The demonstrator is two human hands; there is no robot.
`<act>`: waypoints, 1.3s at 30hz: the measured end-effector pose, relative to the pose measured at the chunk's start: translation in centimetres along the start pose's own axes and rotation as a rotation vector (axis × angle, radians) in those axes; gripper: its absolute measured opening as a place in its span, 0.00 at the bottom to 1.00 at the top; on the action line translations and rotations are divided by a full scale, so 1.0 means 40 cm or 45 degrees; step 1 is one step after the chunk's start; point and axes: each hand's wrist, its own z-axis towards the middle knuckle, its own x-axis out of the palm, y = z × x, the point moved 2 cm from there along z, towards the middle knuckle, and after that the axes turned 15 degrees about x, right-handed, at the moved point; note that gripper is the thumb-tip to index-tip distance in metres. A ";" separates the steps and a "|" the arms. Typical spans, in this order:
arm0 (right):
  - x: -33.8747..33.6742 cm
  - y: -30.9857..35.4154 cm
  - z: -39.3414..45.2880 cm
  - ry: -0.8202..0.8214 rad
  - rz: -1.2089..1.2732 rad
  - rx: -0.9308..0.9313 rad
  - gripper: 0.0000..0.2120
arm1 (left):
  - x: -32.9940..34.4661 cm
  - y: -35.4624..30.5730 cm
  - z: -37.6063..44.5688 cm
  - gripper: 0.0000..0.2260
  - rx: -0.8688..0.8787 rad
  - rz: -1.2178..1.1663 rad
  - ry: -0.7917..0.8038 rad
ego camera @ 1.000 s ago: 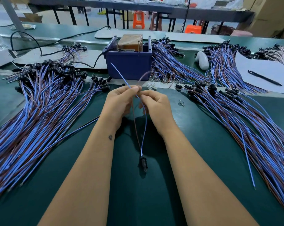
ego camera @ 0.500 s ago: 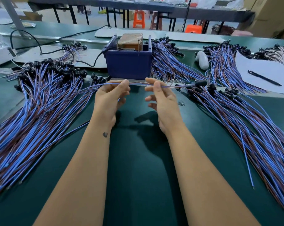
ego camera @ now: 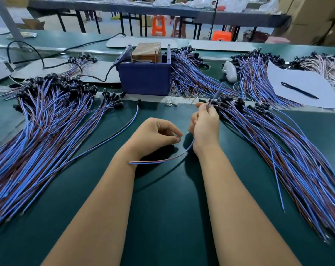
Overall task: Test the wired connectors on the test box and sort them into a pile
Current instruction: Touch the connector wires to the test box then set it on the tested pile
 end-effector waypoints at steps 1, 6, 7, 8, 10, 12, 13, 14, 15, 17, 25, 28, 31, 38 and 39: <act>-0.005 0.003 -0.001 -0.022 -0.084 -0.015 0.11 | 0.000 0.002 -0.001 0.07 -0.002 0.002 -0.010; -0.074 0.053 0.009 -0.141 -0.872 -0.274 0.09 | 0.000 0.009 0.000 0.07 -0.028 0.019 -0.068; -0.094 0.072 0.013 -0.168 -0.989 -0.313 0.09 | 0.001 0.010 0.001 0.07 -0.030 0.021 -0.065; -0.116 0.093 0.016 -0.209 -1.109 -0.352 0.10 | 0.001 0.010 0.001 0.07 -0.033 0.025 -0.060; -0.155 0.139 0.024 -0.342 -1.378 -0.436 0.10 | 0.002 0.011 0.001 0.07 -0.043 0.047 -0.050; -0.192 0.180 0.034 -0.482 -1.615 -0.511 0.11 | 0.003 0.011 0.000 0.06 -0.047 0.056 -0.052; -0.209 0.196 0.039 -0.538 -1.700 -0.530 0.11 | 0.004 0.011 0.001 0.06 -0.048 0.053 -0.057; -0.224 0.208 0.042 -0.587 -1.777 -0.522 0.12 | 0.005 0.010 0.001 0.05 -0.048 0.051 -0.062; -0.237 0.215 0.044 -0.638 -1.873 -0.489 0.13 | 0.006 0.009 0.002 0.05 -0.048 0.054 -0.066; -0.250 0.214 0.047 -0.761 -2.127 -0.395 0.15 | 0.006 0.009 0.003 0.05 -0.048 0.075 -0.066; -0.042 0.078 -0.007 -0.500 -2.047 -0.566 0.20 | -0.038 -0.010 -0.006 0.06 0.043 0.533 -0.790; 0.070 -0.016 -0.042 -0.222 -2.033 -0.562 0.19 | -0.086 0.011 -0.022 0.14 -0.186 0.981 -0.843; 0.112 -0.064 -0.047 -0.127 -2.058 -0.604 0.18 | -0.103 0.033 -0.027 0.16 -0.595 1.178 -0.569; 0.100 -0.060 -0.032 -0.091 -1.981 -0.615 0.17 | -0.091 0.044 -0.009 0.10 -0.551 1.245 -0.509; 0.100 -0.062 -0.034 -0.092 -1.975 -0.627 0.16 | -0.089 0.045 -0.007 0.10 -0.541 1.239 -0.522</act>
